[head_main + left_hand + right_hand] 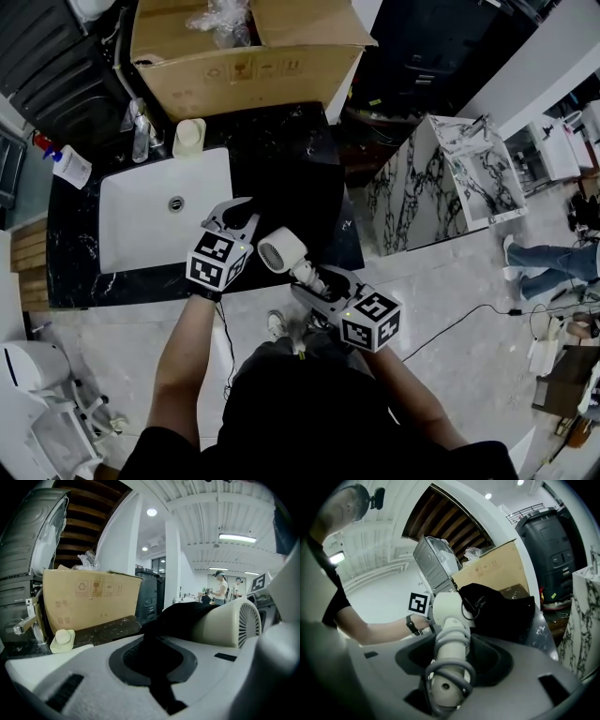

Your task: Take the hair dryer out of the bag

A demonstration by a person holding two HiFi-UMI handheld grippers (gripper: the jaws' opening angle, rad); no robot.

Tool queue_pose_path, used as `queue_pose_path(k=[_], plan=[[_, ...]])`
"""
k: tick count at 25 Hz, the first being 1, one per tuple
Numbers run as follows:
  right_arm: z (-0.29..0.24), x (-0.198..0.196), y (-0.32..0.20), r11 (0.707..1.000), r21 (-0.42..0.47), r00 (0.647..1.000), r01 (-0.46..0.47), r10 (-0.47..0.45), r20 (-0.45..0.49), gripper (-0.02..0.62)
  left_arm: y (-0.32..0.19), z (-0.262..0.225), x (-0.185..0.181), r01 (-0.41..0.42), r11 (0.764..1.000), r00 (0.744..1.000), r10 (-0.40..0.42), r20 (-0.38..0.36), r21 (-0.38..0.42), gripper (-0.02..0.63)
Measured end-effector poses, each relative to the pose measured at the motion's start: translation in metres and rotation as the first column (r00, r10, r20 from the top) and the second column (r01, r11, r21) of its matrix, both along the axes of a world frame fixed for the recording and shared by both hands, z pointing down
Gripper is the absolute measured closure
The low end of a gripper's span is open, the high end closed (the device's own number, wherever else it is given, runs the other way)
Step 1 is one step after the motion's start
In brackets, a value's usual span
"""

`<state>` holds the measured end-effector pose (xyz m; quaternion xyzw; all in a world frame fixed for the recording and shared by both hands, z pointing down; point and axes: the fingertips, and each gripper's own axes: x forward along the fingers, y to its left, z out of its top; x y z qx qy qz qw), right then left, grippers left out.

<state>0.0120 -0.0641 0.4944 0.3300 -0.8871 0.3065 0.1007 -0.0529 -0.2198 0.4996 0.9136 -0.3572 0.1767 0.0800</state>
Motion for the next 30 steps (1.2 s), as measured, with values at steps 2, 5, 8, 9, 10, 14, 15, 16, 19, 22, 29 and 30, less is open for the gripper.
queue_pose_path(k=[2, 5, 8, 9, 10, 14, 15, 16, 19, 22, 29, 30], plan=[[-0.005, 0.0, 0.006, 1.0, 0.004, 1.0, 0.011, -0.011, 0.016, 0.359, 0.0, 0.003, 0.001, -0.008, 1.0, 1.0, 0.008, 0.01, -0.011, 0.572], [-0.013, 0.0, 0.013, 0.999, 0.016, 0.999, 0.031, -0.031, 0.028, 0.359, -0.001, 0.007, 0.0, -0.014, 1.0, 0.999, 0.014, 0.031, -0.026, 0.572], [-0.021, 0.002, 0.016, 0.999, 0.024, 0.998, 0.041, -0.042, 0.053, 0.359, -0.001, 0.009, 0.003, -0.019, 0.999, 0.999, 0.021, 0.05, -0.032, 0.572], [-0.024, 0.003, 0.017, 0.999, 0.026, 0.997, 0.041, -0.043, 0.064, 0.357, -0.001, 0.01, 0.005, -0.022, 0.999, 0.998, 0.024, 0.056, -0.034, 0.572], [-0.026, 0.004, 0.018, 0.999, 0.027, 0.996, 0.041, -0.043, 0.074, 0.359, 0.0, 0.011, 0.007, -0.024, 0.999, 0.998, 0.026, 0.06, -0.034, 0.572], [-0.033, 0.004, 0.022, 0.998, 0.039, 0.994, 0.057, -0.06, 0.094, 0.357, -0.001, 0.012, 0.009, -0.014, 0.999, 0.999, 0.016, 0.039, -0.05, 0.573], [-0.034, 0.003, 0.024, 0.997, 0.041, 0.993, 0.064, -0.067, 0.098, 0.357, -0.002, 0.013, 0.008, -0.01, 0.998, 1.0, 0.011, 0.026, -0.06, 0.573], [-0.036, 0.003, 0.026, 0.997, 0.042, 0.992, 0.069, -0.073, 0.103, 0.357, -0.002, 0.014, 0.008, -0.007, 0.998, 1.0, 0.008, 0.017, -0.069, 0.572], [-0.039, 0.002, 0.031, 0.995, 0.045, 0.988, 0.088, -0.093, 0.12, 0.357, -0.002, 0.019, 0.007, -0.005, 0.997, 1.0, 0.006, 0.012, -0.081, 0.573], [-0.044, -0.001, 0.035, 0.991, 0.057, 0.983, 0.117, -0.124, 0.135, 0.357, -0.003, 0.023, 0.008, 0.0, 0.996, 1.0, 0.002, 0.014, -0.094, 0.573], [-0.07, 0.011, 0.032, 0.992, 0.103, 0.98, 0.074, -0.091, 0.178, 0.357, 0.015, 0.03, 0.017, -0.035, 0.991, 0.999, 0.037, 0.018, -0.127, 0.573], [-0.074, 0.016, 0.028, 0.993, 0.11, 0.981, 0.051, -0.07, 0.181, 0.357, 0.021, 0.031, 0.019, -0.04, 0.992, 0.999, 0.043, 0.021, -0.122, 0.572]])
